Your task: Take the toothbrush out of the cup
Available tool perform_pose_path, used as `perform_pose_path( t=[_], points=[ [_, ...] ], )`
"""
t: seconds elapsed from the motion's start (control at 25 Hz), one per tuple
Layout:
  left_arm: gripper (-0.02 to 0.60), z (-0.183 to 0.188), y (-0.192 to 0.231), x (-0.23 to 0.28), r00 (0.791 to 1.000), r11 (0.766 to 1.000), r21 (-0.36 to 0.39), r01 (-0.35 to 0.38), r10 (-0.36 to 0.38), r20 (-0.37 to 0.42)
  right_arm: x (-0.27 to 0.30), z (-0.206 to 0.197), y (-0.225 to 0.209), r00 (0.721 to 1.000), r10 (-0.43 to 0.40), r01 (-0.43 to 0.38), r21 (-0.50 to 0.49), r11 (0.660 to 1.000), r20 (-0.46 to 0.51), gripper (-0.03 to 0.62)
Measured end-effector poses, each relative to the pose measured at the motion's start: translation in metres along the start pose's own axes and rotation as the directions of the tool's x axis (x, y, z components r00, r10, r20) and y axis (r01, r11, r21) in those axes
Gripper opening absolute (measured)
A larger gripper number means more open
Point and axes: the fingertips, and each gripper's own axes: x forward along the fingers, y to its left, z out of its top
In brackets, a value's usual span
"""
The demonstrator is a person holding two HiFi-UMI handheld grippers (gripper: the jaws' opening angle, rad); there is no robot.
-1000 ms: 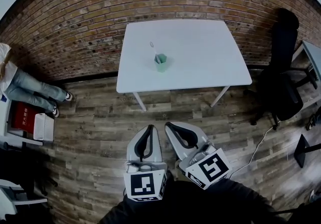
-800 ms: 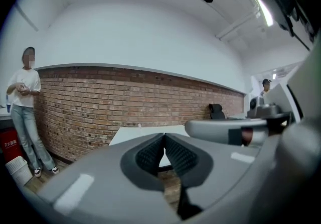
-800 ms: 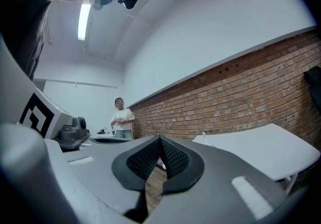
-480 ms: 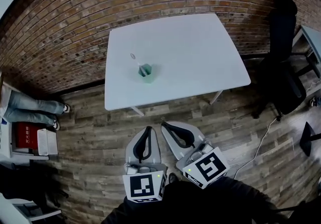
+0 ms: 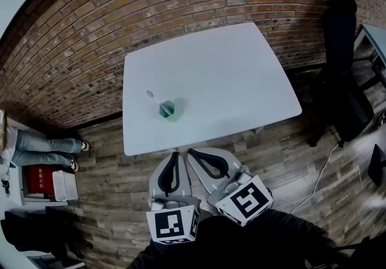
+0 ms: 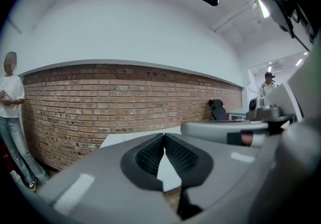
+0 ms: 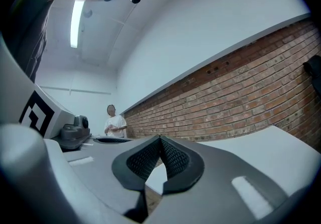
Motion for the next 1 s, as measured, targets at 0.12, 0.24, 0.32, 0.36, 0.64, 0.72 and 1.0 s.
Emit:
perform_pose_path(
  t=[0.12, 0.24, 0.32, 0.36, 0.64, 0.72, 1.0],
  points=[
    [0.009, -0.002, 0.003, 0.008, 1.000, 1.000, 0.002, -0.020, 0.020, -0.011, 0.010, 0.001, -0.007, 1.000, 0.028, -0.028, 0.006, 1.000, -0.003, 0.000],
    [0.009, 0.002, 0.015, 0.013, 0.998, 0.998, 0.000, -0.060, 0.060, -0.007, 0.020, 0.003, -0.008, 0.998, 0.057, -0.057, 0.005, 0.998, -0.003, 0.001],
    [0.009, 0.005, 0.021, 0.015, 0.997, 0.997, -0.001, -0.083, 0.083, -0.005, 0.027, 0.005, -0.010, 0.997, 0.072, -0.072, 0.005, 0.997, -0.004, 0.000],
    [0.009, 0.004, 0.025, 0.017, 0.996, 0.996, -0.003, -0.092, 0.092, -0.008, 0.030, 0.005, -0.012, 0.997, 0.077, -0.077, 0.004, 0.997, -0.005, 0.000],
    [0.009, 0.000, 0.054, 0.030, 0.991, 0.990, -0.037, -0.135, 0.134, -0.009, 0.058, -0.002, -0.013, 0.993, 0.108, -0.108, -0.009, 0.994, -0.042, 0.000],
    [0.009, -0.001, 0.061, 0.036, 0.990, 0.989, -0.046, -0.139, 0.138, -0.010, 0.066, -0.004, -0.014, 0.992, 0.112, -0.112, -0.014, 0.994, -0.054, 0.001],
    [0.009, -0.012, 0.078, 0.061, 0.991, 0.989, -0.076, -0.127, 0.125, -0.038, 0.091, -0.017, -0.028, 0.991, 0.092, -0.092, 0.001, 0.996, -0.097, 0.000]
  ],
)
